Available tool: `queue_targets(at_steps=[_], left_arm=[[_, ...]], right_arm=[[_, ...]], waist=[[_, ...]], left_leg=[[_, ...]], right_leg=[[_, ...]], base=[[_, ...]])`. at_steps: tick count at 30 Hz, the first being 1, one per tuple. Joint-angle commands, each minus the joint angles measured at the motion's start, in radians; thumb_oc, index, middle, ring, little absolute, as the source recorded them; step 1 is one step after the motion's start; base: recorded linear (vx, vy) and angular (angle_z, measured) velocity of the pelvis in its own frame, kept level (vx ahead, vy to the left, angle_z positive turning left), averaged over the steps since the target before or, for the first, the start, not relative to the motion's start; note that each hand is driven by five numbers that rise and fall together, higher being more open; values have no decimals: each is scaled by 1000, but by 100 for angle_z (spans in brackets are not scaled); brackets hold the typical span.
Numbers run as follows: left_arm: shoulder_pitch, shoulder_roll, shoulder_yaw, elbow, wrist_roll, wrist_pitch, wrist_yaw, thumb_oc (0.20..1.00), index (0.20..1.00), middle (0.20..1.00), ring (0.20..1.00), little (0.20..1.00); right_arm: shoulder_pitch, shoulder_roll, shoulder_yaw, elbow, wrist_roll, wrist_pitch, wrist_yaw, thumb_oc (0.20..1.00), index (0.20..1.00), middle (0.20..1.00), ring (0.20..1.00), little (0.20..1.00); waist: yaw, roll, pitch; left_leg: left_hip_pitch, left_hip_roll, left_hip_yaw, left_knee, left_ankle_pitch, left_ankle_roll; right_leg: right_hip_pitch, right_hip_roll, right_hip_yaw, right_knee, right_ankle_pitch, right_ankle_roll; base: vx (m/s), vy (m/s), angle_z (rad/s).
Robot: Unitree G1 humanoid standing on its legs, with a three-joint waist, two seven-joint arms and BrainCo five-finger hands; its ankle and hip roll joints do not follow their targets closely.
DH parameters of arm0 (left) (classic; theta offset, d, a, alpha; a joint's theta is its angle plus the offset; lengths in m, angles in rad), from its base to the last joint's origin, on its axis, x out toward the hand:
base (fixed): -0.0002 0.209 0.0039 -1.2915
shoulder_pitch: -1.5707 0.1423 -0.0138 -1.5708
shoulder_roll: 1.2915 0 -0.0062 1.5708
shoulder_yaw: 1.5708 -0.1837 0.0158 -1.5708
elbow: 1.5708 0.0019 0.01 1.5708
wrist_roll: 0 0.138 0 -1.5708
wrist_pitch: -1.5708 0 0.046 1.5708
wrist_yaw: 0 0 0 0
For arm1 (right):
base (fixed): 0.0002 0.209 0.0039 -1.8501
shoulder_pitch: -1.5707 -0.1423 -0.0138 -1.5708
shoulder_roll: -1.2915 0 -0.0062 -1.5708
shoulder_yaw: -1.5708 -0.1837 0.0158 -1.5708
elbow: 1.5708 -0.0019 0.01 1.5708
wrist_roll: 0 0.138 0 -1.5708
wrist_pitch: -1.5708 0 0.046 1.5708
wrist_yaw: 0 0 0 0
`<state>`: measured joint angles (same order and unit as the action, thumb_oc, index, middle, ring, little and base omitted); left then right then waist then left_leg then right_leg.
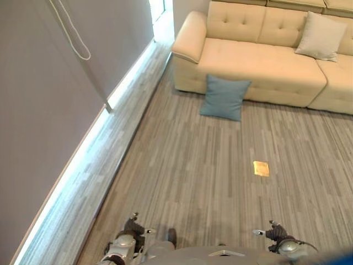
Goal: Pick up all the scattered cushions and arrange them neatly on the sofa.
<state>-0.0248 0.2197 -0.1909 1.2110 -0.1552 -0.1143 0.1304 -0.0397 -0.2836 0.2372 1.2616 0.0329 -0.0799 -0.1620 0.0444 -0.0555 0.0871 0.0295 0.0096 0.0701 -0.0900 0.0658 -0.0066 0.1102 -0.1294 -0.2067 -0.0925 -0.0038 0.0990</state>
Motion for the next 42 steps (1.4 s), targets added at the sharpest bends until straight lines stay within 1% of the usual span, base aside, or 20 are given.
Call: queue_targets(at_steps=[1, 6, 18, 24, 30, 31, 32, 33, 34, 35, 36, 37, 38, 39, 40, 41, 42], left_arm=[[-50, -4, 5, 63, 38, -9, -16, 1000, 1000, 1000, 1000, 1000], [-42, -11, 25, 56, 1, -10, -20, 1000, 1000, 1000, 1000, 1000], [-41, -16, 8, 72, 32, -2, -24, 1000, 1000, 1000, 1000, 1000], [-40, -15, 8, 78, 35, 2, -14, 1000, 1000, 1000, 1000, 1000], [-50, -14, 6, 71, 20, 1, -6, 1000, 1000, 1000, 1000, 1000], [-53, -13, 6, 68, 12, 0, -5, 1000, 1000, 1000, 1000, 1000], [-56, -11, 4, 65, 7, -2, -6, 1000, 1000, 1000, 1000, 1000], [-57, -9, 3, 55, -6, -4, -9, 1000, 1000, 1000, 1000, 1000], [-59, -9, 3, 52, -12, -6, -6, 1000, 1000, 1000, 1000, 1000], [-59, -8, 3, 52, -12, -6, -6, 1000, 1000, 1000, 1000, 1000], [-60, -10, 2, 50, -16, -5, -7, 1000, 1000, 1000, 1000, 1000], [-58, -13, 6, 54, -18, -3, -5, 1000, 1000, 1000, 1000, 1000], [-56, -14, 6, 56, -19, -3, -3, 1000, 1000, 1000, 1000, 1000], [-52, -15, 8, 61, -22, -1, -3, 1000, 1000, 1000, 1000, 1000], [-52, -15, 8, 61, -22, -1, -3, 1000, 1000, 1000, 1000, 1000], [-41, -17, 10, 72, -12, 3, -5, 1000, 1000, 1000, 1000, 1000], [-37, -17, 9, 75, -1, 3, -4, 1000, 1000, 1000, 1000, 1000]], right_arm=[[-34, -21, 14, 25, -16, 5, -10, 1000, 1000, 1000, 1000, 1000], [-29, -17, 15, 22, -15, 6, -7, 1000, 1000, 1000, 1000, 1000], [-32, -18, 32, 27, -33, 9, -6, 1000, 1000, 1000, 1000, 1000], [-33, -13, 33, 26, -31, 9, -9, 1000, 1000, 1000, 1000, 1000], [-44, -18, 42, 13, -35, 9, -19, 1000, 1000, 1000, 1000, 1000], [-46, -20, 41, 6, -30, 7, -19, 1000, 1000, 1000, 1000, 1000], [-47, -23, 39, 3, -21, 5, -19, 1000, 1000, 1000, 1000, 1000], [-45, -28, 34, -6, -7, 1, -20, 1000, 1000, 1000, 1000, 1000], [-47, -33, 32, -11, -2, -1, -20, 1000, 1000, 1000, 1000, 1000], [-47, -33, 31, -11, -2, -1, -20, 1000, 1000, 1000, 1000, 1000], [-49, -36, 32, -17, -1, 0, -21, 1000, 1000, 1000, 1000, 1000], [-49, -44, 30, -24, 4, 0, -24, 1000, 1000, 1000, 1000, 1000], [-48, -46, 32, -26, 4, 1, -25, 1000, 1000, 1000, 1000, 1000], [-49, -49, 33, -27, 5, 4, -26, 1000, 1000, 1000, 1000, 1000], [-49, -49, 33, -28, 5, 4, -26, 1000, 1000, 1000, 1000, 1000], [-46, -53, 36, -35, 2, 4, -28, 1000, 1000, 1000, 1000, 1000], [-43, -55, 38, -39, 0, 5, -29, 1000, 1000, 1000, 1000, 1000]], waist=[[2, 3, 12], [3, 5, 12], [3, 10, 10], [-2, 12, 15], [-6, 17, 36], [-6, 14, 45], [-7, 8, 54], [-7, 0, 73], [-5, -6, 91], [-7, -5, 90], [-4, -9, 104], [3, -15, 115], [7, -19, 120], [14, -18, 121], [14, -18, 121], [31, -18, 115], [33, -15, 108]], left_leg=[[35, -33, -16, 3, -126, -2], [44, -30, -15, 3, -127, -4], [52, -21, -16, 3, -122, -13], [56, -10, -16, 3, -119, -19], [55, 12, -7, 3, -103, -29], [44, 22, -1, 42, -108, -35], [19, 27, 5, 102, -126, -40], [-27, 36, 6, 219, -150, -48], [-69, 42, 10, 300, -133, -55], [-76, 44, 8, 309, -136, -55], [-111, 51, 11, 377, -113, -59], [-174, 63, 21, 492, -88, -61], [-204, 61, 30, 523, -83, -58], [-236, 39, 33, 509, -96, -47], [-236, 39, 33, 512, -99, -46], [-278, -4, 52, 433, -125, -23], [-281, -9, 79, 368, -100, -20]], right_leg=[[-48, 28, -21, 18, 16, 13], [-35, 28, -18, 11, 16, 13], [-19, 37, -18, 5, 7, 9], [-14, 45, -21, 5, -3, 1], [-28, 58, -18, 21, -13, -12], [-33, 60, -12, 32, -19, -19], [-36, 59, -7, 37, -22, -25], [-32, 61, -2, 40, -32, -39], [-27, 58, 1, 41, -34, -45], [-30, 60, -1, 41, -33, -46], [-25, 57, -1, 42, -36, -52], [-8, 60, -10, 34, -41, -64], [2, 57, -13, 29, -43, -64], [6, 59, -14, 24, -47, -64], [7, 59, -14, 24, -48, -63], [26, 66, -10, 13, -62, -56], [35, 73, -11, 9, -72, -51]], base=[[-8, -8, -6], [2, -25, -2], [5, -30, -2], [11, -53, -1], [-1, -91, -3], [-12, -174, -10], [-17, -244, -23], [-34, -229, -17], [-27, -173, -12], [-25, -104, 1], [17, -132, -2], [49, -167, -3], [103, -136, -10], [78, -43, -14], [182, -12, -15], [222, 9, -1], [289, 9, 9]])
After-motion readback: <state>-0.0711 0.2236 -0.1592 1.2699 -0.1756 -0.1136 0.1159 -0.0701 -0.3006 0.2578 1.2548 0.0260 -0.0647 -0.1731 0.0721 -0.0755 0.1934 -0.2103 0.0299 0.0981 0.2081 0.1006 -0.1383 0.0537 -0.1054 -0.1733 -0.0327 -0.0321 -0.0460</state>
